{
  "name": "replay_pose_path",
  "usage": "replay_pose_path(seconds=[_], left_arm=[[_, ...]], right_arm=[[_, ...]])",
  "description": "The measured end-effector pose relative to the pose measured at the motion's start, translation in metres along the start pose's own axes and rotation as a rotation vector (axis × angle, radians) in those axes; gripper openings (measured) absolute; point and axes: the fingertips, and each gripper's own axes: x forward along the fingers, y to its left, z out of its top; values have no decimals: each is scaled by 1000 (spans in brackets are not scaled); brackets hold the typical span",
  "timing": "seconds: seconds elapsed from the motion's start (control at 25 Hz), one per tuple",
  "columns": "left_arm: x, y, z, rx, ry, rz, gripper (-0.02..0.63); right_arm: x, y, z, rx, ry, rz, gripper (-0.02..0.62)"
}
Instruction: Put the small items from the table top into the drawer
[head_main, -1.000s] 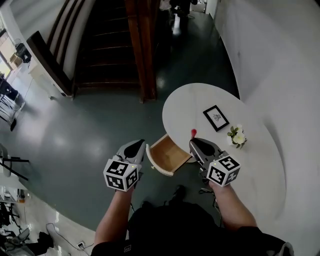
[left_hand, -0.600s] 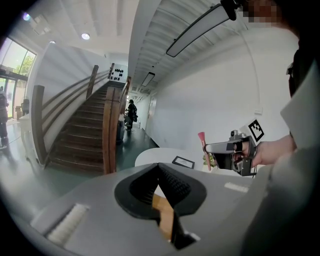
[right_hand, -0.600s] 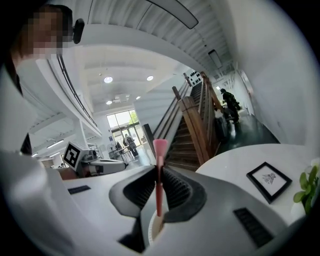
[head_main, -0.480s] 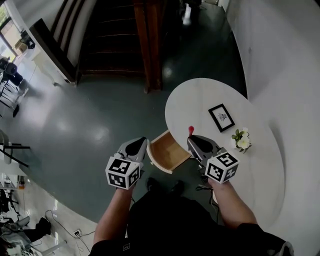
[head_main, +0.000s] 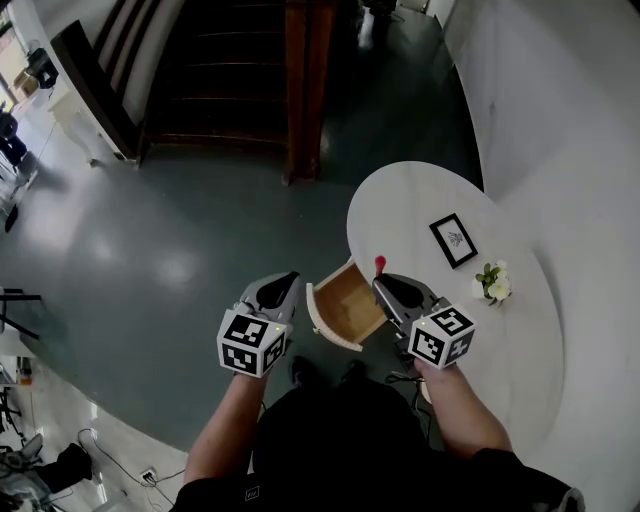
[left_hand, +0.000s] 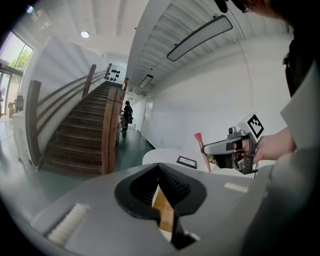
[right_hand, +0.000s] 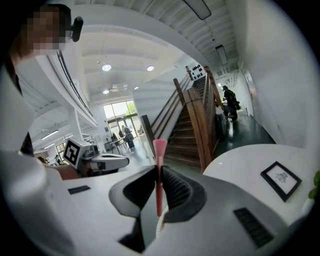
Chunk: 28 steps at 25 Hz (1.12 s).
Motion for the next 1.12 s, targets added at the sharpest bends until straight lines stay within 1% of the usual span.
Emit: replay_pose_path(seconds=[0.16, 0.32, 0.44, 0.56, 0.64, 0.8, 1.0, 1.12], left_arm=[[2, 14, -17, -33, 21, -18, 11], [11, 20, -32, -86, 51, -34, 11], [20, 24, -44, -105, 75, -34, 11], [32, 32, -63, -121, 98, -16, 11], [41, 34, -75, -126, 117, -14, 11], [52, 42, -90, -122, 137, -24, 11], [62, 46, -115, -141, 171, -35, 11], [69, 45, -128, -148, 184, -45, 11]], right_arm=[[17, 11, -14, -18, 45, -12, 54], [31, 8, -29, 5, 96, -19, 54], [43, 4, -42, 12, 132, 0, 54], [60, 0, -67, -8, 173, 36, 54], [70, -2, -83, -21, 203, 50, 54], [89, -5, -108, -8, 254, 66, 53], [107, -13, -140, 17, 298, 61, 53], [113, -19, -158, 14, 329, 60, 54]])
